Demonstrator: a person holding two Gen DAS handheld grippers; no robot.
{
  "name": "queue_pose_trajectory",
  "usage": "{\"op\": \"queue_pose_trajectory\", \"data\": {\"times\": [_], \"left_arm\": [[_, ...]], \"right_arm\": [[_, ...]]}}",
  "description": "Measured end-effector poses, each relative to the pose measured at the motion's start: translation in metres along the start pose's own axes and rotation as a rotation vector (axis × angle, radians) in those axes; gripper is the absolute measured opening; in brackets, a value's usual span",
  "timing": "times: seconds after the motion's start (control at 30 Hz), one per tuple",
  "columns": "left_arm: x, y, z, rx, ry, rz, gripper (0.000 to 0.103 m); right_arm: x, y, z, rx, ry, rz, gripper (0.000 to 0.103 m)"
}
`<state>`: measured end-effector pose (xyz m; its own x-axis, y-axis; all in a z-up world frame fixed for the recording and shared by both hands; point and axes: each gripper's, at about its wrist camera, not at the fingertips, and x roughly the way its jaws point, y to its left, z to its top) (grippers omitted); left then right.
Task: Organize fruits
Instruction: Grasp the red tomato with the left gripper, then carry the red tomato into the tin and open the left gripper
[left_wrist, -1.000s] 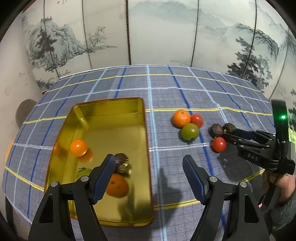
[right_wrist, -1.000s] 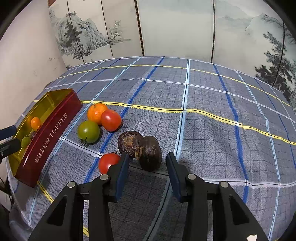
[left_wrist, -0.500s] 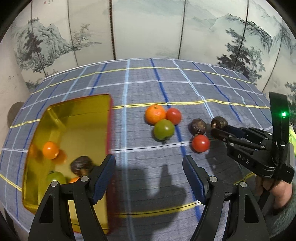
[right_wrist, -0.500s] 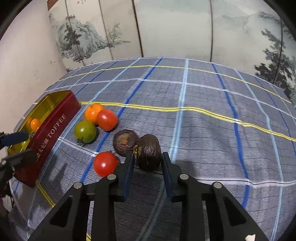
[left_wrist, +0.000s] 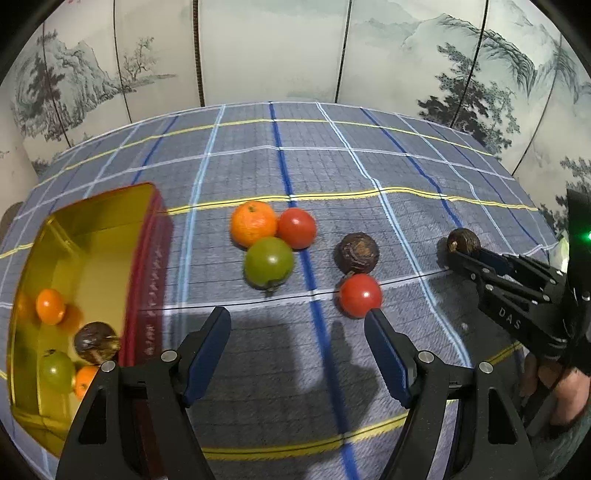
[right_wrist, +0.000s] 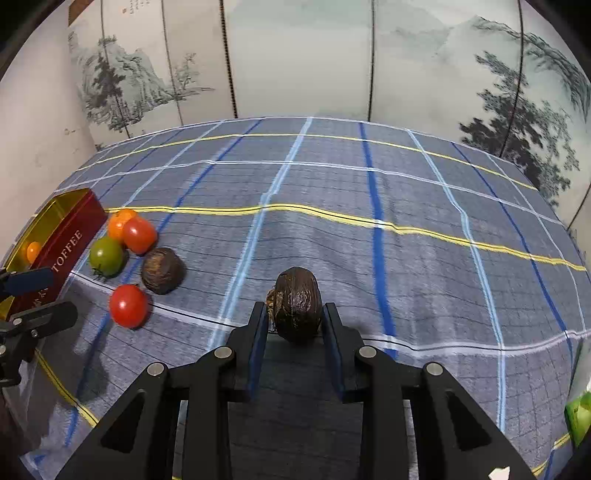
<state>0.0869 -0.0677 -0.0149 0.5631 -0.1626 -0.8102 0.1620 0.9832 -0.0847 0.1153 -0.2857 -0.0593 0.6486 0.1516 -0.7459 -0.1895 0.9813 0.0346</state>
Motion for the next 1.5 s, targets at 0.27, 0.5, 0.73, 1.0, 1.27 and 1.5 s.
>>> {"op": "queue_pose_trajectory", "data": {"times": [0.27,0.5,0.73,1.0,1.27,1.5], "left_arm": [[0.016,-0.010,0.006,-0.012,0.017,-0.007,0.074],[0.027,-0.017,0.010,-0.008,0.026,-0.021,0.070],[0.043,-0.028,0.015,0.000,0.049,-0.034,0.063],[0.047,-0.027,0.012,0.000,0.052,-0.042,0.049],[0.042,-0.023,0.007,0.001,0.050,-0.051,0.032],[0.036,-0.016,-0.001,-0.009,0.051,-0.061,0.032]], "right_arm": [[0.001,-0.008,-0.003,0.017,-0.001,0.002,0.028],[0.001,-0.009,-0.004,0.027,-0.001,0.018,0.028],[0.001,-0.014,-0.004,0.051,-0.001,0.042,0.028],[0.001,-0.014,-0.004,0.053,-0.001,0.042,0.028],[0.001,-0.014,-0.004,0.052,0.000,0.041,0.028],[0.002,-0.014,-0.004,0.052,0.001,0.035,0.028]]}}
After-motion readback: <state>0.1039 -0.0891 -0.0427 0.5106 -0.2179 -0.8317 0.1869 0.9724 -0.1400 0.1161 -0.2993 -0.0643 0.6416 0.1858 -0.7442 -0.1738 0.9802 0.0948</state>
